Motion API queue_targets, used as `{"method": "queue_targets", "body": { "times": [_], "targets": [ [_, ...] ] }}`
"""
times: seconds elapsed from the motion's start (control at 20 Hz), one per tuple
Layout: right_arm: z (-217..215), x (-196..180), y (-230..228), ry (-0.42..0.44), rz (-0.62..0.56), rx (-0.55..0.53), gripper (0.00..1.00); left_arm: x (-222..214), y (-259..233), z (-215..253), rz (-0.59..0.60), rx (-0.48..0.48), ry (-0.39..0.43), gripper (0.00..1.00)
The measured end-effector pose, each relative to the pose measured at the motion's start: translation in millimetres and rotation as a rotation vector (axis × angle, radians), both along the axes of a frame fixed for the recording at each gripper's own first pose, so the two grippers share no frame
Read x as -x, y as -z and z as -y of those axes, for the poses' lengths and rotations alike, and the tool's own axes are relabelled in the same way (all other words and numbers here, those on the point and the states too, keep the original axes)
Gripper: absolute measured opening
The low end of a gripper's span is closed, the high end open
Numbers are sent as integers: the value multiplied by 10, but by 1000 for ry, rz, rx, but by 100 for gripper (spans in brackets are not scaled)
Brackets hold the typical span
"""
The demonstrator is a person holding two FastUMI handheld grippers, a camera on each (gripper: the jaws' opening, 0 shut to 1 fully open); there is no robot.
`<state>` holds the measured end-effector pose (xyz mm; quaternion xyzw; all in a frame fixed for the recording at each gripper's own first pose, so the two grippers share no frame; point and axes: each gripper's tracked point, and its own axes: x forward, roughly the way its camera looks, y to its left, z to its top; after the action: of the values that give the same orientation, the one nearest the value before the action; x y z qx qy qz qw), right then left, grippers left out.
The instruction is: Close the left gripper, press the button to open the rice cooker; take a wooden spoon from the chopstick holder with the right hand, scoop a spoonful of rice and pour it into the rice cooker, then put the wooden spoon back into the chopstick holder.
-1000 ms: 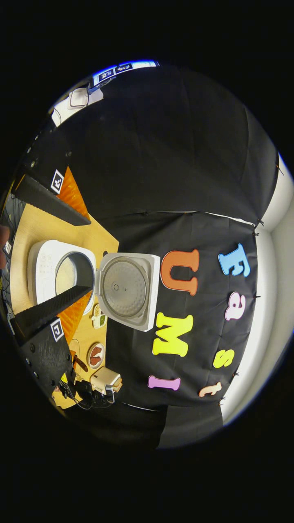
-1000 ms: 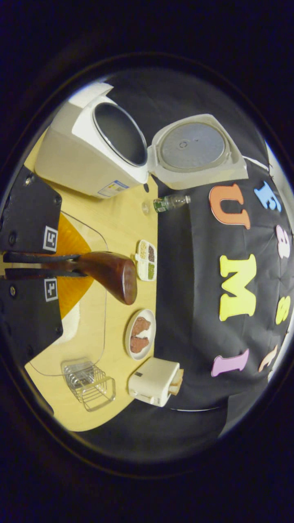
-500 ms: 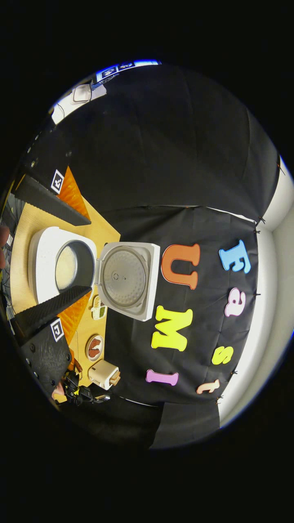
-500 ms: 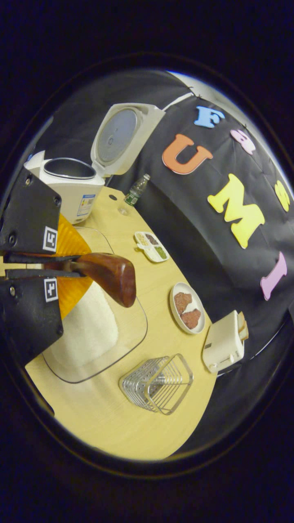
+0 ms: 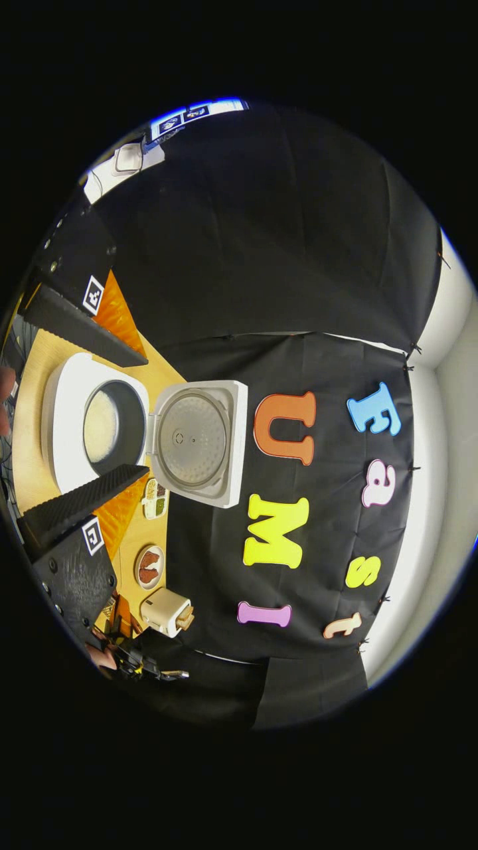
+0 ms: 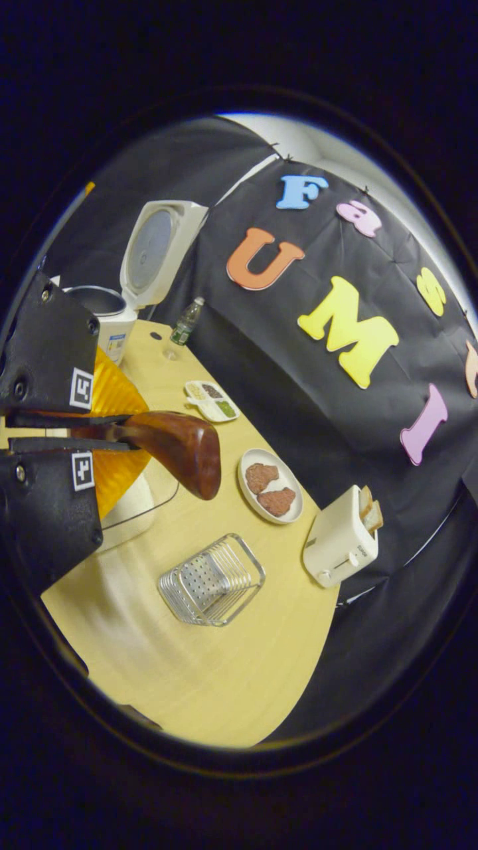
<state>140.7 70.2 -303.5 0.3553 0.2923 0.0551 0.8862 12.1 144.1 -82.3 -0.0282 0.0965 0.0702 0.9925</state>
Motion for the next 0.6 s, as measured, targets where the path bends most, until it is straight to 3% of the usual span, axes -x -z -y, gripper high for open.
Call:
{"method": "queue_targets", "body": {
  "times": [0.3, 0.6],
  "targets": [
    [-12, -5, -539, -33, 72, -128, 10, 50, -52, 51, 23, -11, -32, 95],
    [-889, -9, -1150, -168, 150, -212, 10, 161, -74, -146, 38, -25, -45, 95]
  ]
}}
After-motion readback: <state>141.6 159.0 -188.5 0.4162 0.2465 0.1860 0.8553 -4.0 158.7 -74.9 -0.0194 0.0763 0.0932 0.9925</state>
